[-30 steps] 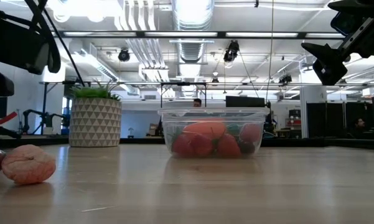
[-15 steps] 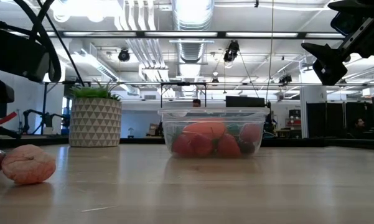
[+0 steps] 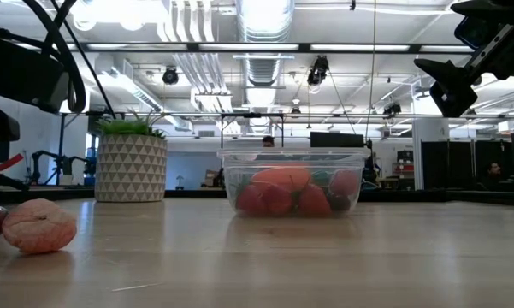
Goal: Pick and placing Produce into tupperware
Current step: Put the red cherry into the transparent container
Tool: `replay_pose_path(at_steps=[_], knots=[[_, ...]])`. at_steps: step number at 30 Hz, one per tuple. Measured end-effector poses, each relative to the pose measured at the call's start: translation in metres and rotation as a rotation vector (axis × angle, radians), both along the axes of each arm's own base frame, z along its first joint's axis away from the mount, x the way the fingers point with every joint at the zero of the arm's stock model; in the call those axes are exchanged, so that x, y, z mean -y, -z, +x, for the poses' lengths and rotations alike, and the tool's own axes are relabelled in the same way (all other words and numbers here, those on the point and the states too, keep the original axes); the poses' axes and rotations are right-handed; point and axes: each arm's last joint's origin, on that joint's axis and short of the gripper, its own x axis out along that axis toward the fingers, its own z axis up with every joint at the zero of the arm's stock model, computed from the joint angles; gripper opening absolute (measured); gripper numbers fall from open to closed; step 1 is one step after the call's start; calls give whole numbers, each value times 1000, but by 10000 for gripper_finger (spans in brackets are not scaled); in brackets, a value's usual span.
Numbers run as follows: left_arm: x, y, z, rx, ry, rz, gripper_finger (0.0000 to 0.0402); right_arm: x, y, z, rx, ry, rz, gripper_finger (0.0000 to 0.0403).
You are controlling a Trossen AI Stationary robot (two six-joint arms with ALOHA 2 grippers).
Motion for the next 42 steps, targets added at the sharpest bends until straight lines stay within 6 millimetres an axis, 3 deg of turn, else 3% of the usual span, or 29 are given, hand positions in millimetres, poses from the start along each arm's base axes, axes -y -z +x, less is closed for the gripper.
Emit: replay_pose_path(at_steps=[7,15,19,23,28,34,38,42], knots=[[4,-10,5,50,5,-12,47,0,0,0,0,0,0,310],[-1,-66,35,309,88,23,52,0,0,0,1,0,0,306],[-21,-101,68,452,172,72,52,0,0,0,0,0,0,309],[-64,-119,102,519,160,146,52,0,0,0,0,0,0,313],[-120,-126,132,558,156,253,65,0,0,0,0,0,0,311],[-165,-119,156,628,109,196,122,0,0,0,-1,0,0,309],[-173,-106,158,557,99,166,165,0,0,0,-1,0,0,313],[-159,-103,136,381,165,51,185,0,0,0,-1,0,0,312]])
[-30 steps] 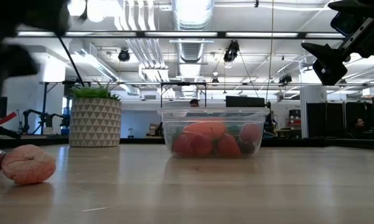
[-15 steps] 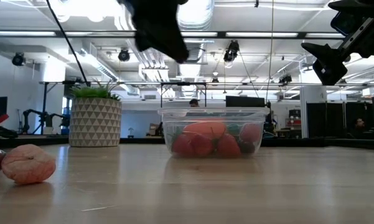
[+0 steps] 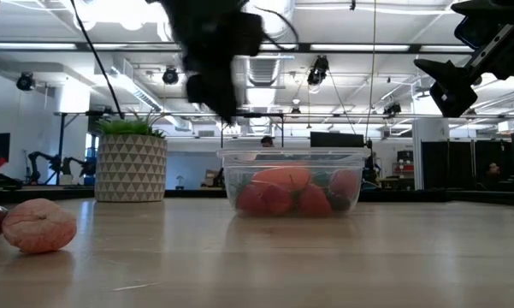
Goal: Pick and placing Produce into tupperware
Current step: Put the red cherry into the transparent container
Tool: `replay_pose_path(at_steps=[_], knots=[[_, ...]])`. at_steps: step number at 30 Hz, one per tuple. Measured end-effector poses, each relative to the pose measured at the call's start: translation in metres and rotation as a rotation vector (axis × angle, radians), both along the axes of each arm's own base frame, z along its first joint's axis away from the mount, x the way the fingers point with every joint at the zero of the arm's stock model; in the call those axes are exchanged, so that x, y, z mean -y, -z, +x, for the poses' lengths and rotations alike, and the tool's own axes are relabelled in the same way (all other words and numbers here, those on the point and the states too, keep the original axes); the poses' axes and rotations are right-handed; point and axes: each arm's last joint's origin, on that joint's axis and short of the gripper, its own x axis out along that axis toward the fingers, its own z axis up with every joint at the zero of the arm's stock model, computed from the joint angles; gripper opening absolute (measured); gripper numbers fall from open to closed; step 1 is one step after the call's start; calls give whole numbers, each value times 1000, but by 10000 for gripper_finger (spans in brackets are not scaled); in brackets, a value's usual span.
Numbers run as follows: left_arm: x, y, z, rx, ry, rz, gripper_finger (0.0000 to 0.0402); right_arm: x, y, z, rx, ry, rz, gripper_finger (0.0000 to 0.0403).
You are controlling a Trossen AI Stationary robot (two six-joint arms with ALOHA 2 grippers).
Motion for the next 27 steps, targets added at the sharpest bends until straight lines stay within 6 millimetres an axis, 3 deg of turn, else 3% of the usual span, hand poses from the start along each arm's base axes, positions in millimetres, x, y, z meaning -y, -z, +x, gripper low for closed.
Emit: replay_pose_path(at_steps=[5,9,14,27], knots=[[48,4,-49,-259,106,49,186,0,0,0,0,0,0,307],[75,6,-71,-313,-139,-19,186,0,0,0,0,0,0,308],[97,10,-80,-348,-480,-226,186,0,0,0,1,0,0,311],[141,56,-100,-404,-607,-279,187,0,0,0,1,0,0,313]])
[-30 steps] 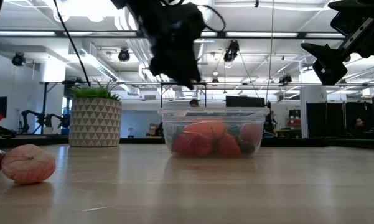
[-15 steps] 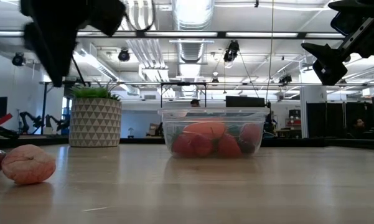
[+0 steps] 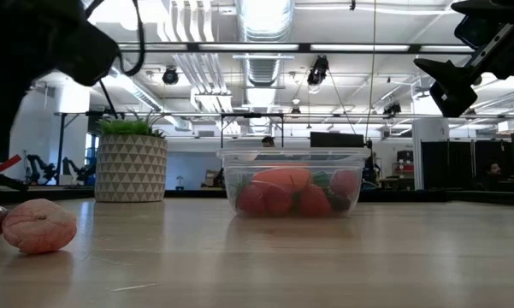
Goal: Pick and placing Produce into tupperware
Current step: Put the red cherry into the transparent container
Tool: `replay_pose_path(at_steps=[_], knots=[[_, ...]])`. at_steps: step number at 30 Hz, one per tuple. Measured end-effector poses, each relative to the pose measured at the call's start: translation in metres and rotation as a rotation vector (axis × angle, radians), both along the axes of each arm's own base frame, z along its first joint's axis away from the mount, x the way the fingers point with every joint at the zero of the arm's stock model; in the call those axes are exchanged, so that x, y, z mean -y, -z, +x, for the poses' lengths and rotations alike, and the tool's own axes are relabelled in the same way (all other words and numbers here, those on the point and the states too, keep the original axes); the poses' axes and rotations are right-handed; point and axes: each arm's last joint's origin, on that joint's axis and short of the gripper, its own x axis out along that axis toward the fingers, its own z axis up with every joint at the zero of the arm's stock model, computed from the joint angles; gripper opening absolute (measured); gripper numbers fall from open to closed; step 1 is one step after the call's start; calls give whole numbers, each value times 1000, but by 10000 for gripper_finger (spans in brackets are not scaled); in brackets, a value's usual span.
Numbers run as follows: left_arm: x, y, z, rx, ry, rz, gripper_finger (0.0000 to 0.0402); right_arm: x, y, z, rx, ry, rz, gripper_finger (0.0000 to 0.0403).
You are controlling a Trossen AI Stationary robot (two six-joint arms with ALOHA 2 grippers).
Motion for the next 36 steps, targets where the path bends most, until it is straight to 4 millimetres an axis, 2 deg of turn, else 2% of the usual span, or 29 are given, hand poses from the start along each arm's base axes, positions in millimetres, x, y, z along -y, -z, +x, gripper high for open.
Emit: replay_pose_path(at_steps=[11,19,24,27,30,36], knots=[[25,25,15,65,14,-54,186,0,0,0,0,0,0,306],[29,40,17,34,39,-15,179,0,0,0,-1,0,-1,313],[29,39,17,53,49,6,150,0,0,0,0,0,0,310],[28,31,18,109,75,26,139,0,0,0,0,0,0,308],[30,24,23,147,94,25,137,0,0,0,0,0,0,306],[28,26,24,158,109,39,137,0,0,0,-1,0,-1,311]])
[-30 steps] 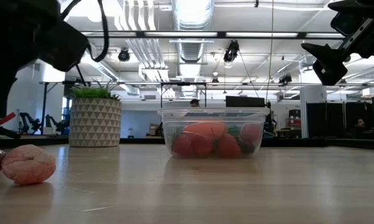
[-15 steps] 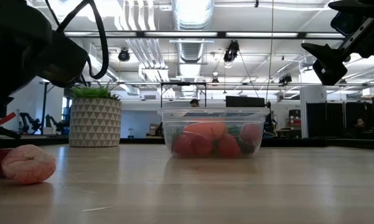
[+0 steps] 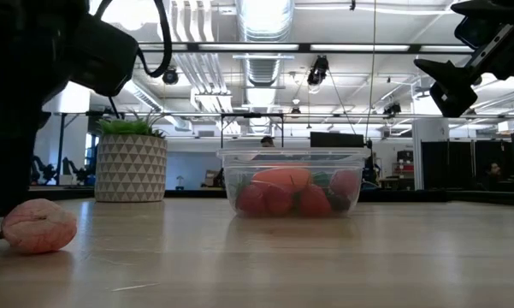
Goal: Pick and placing Produce into tupperware
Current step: Put the red cherry into the transparent container
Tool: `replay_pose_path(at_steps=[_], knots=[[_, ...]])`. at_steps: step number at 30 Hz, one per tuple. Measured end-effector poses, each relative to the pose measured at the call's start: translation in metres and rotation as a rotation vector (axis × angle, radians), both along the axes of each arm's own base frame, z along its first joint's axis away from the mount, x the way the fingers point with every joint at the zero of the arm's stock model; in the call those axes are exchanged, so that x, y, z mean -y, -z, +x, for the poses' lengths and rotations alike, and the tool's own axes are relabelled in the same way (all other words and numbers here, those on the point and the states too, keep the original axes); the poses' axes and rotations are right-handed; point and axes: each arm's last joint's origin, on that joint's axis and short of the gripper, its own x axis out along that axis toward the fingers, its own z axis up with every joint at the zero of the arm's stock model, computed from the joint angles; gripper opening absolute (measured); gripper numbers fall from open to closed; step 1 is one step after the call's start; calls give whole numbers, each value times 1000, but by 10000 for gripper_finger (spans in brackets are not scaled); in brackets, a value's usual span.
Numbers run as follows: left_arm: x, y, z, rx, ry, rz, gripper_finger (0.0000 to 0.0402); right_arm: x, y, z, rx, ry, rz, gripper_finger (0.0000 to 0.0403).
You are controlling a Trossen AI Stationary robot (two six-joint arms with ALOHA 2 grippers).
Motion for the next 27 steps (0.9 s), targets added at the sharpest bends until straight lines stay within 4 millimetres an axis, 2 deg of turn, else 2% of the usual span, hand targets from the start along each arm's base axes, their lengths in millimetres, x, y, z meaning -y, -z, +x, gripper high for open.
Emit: replay_pose_path(at_steps=[14,27], knots=[[-6,2,3,29,3,53,137,0,0,0,0,0,0,306],[-2,11,7,27,24,23,137,0,0,0,-1,0,0,310]])
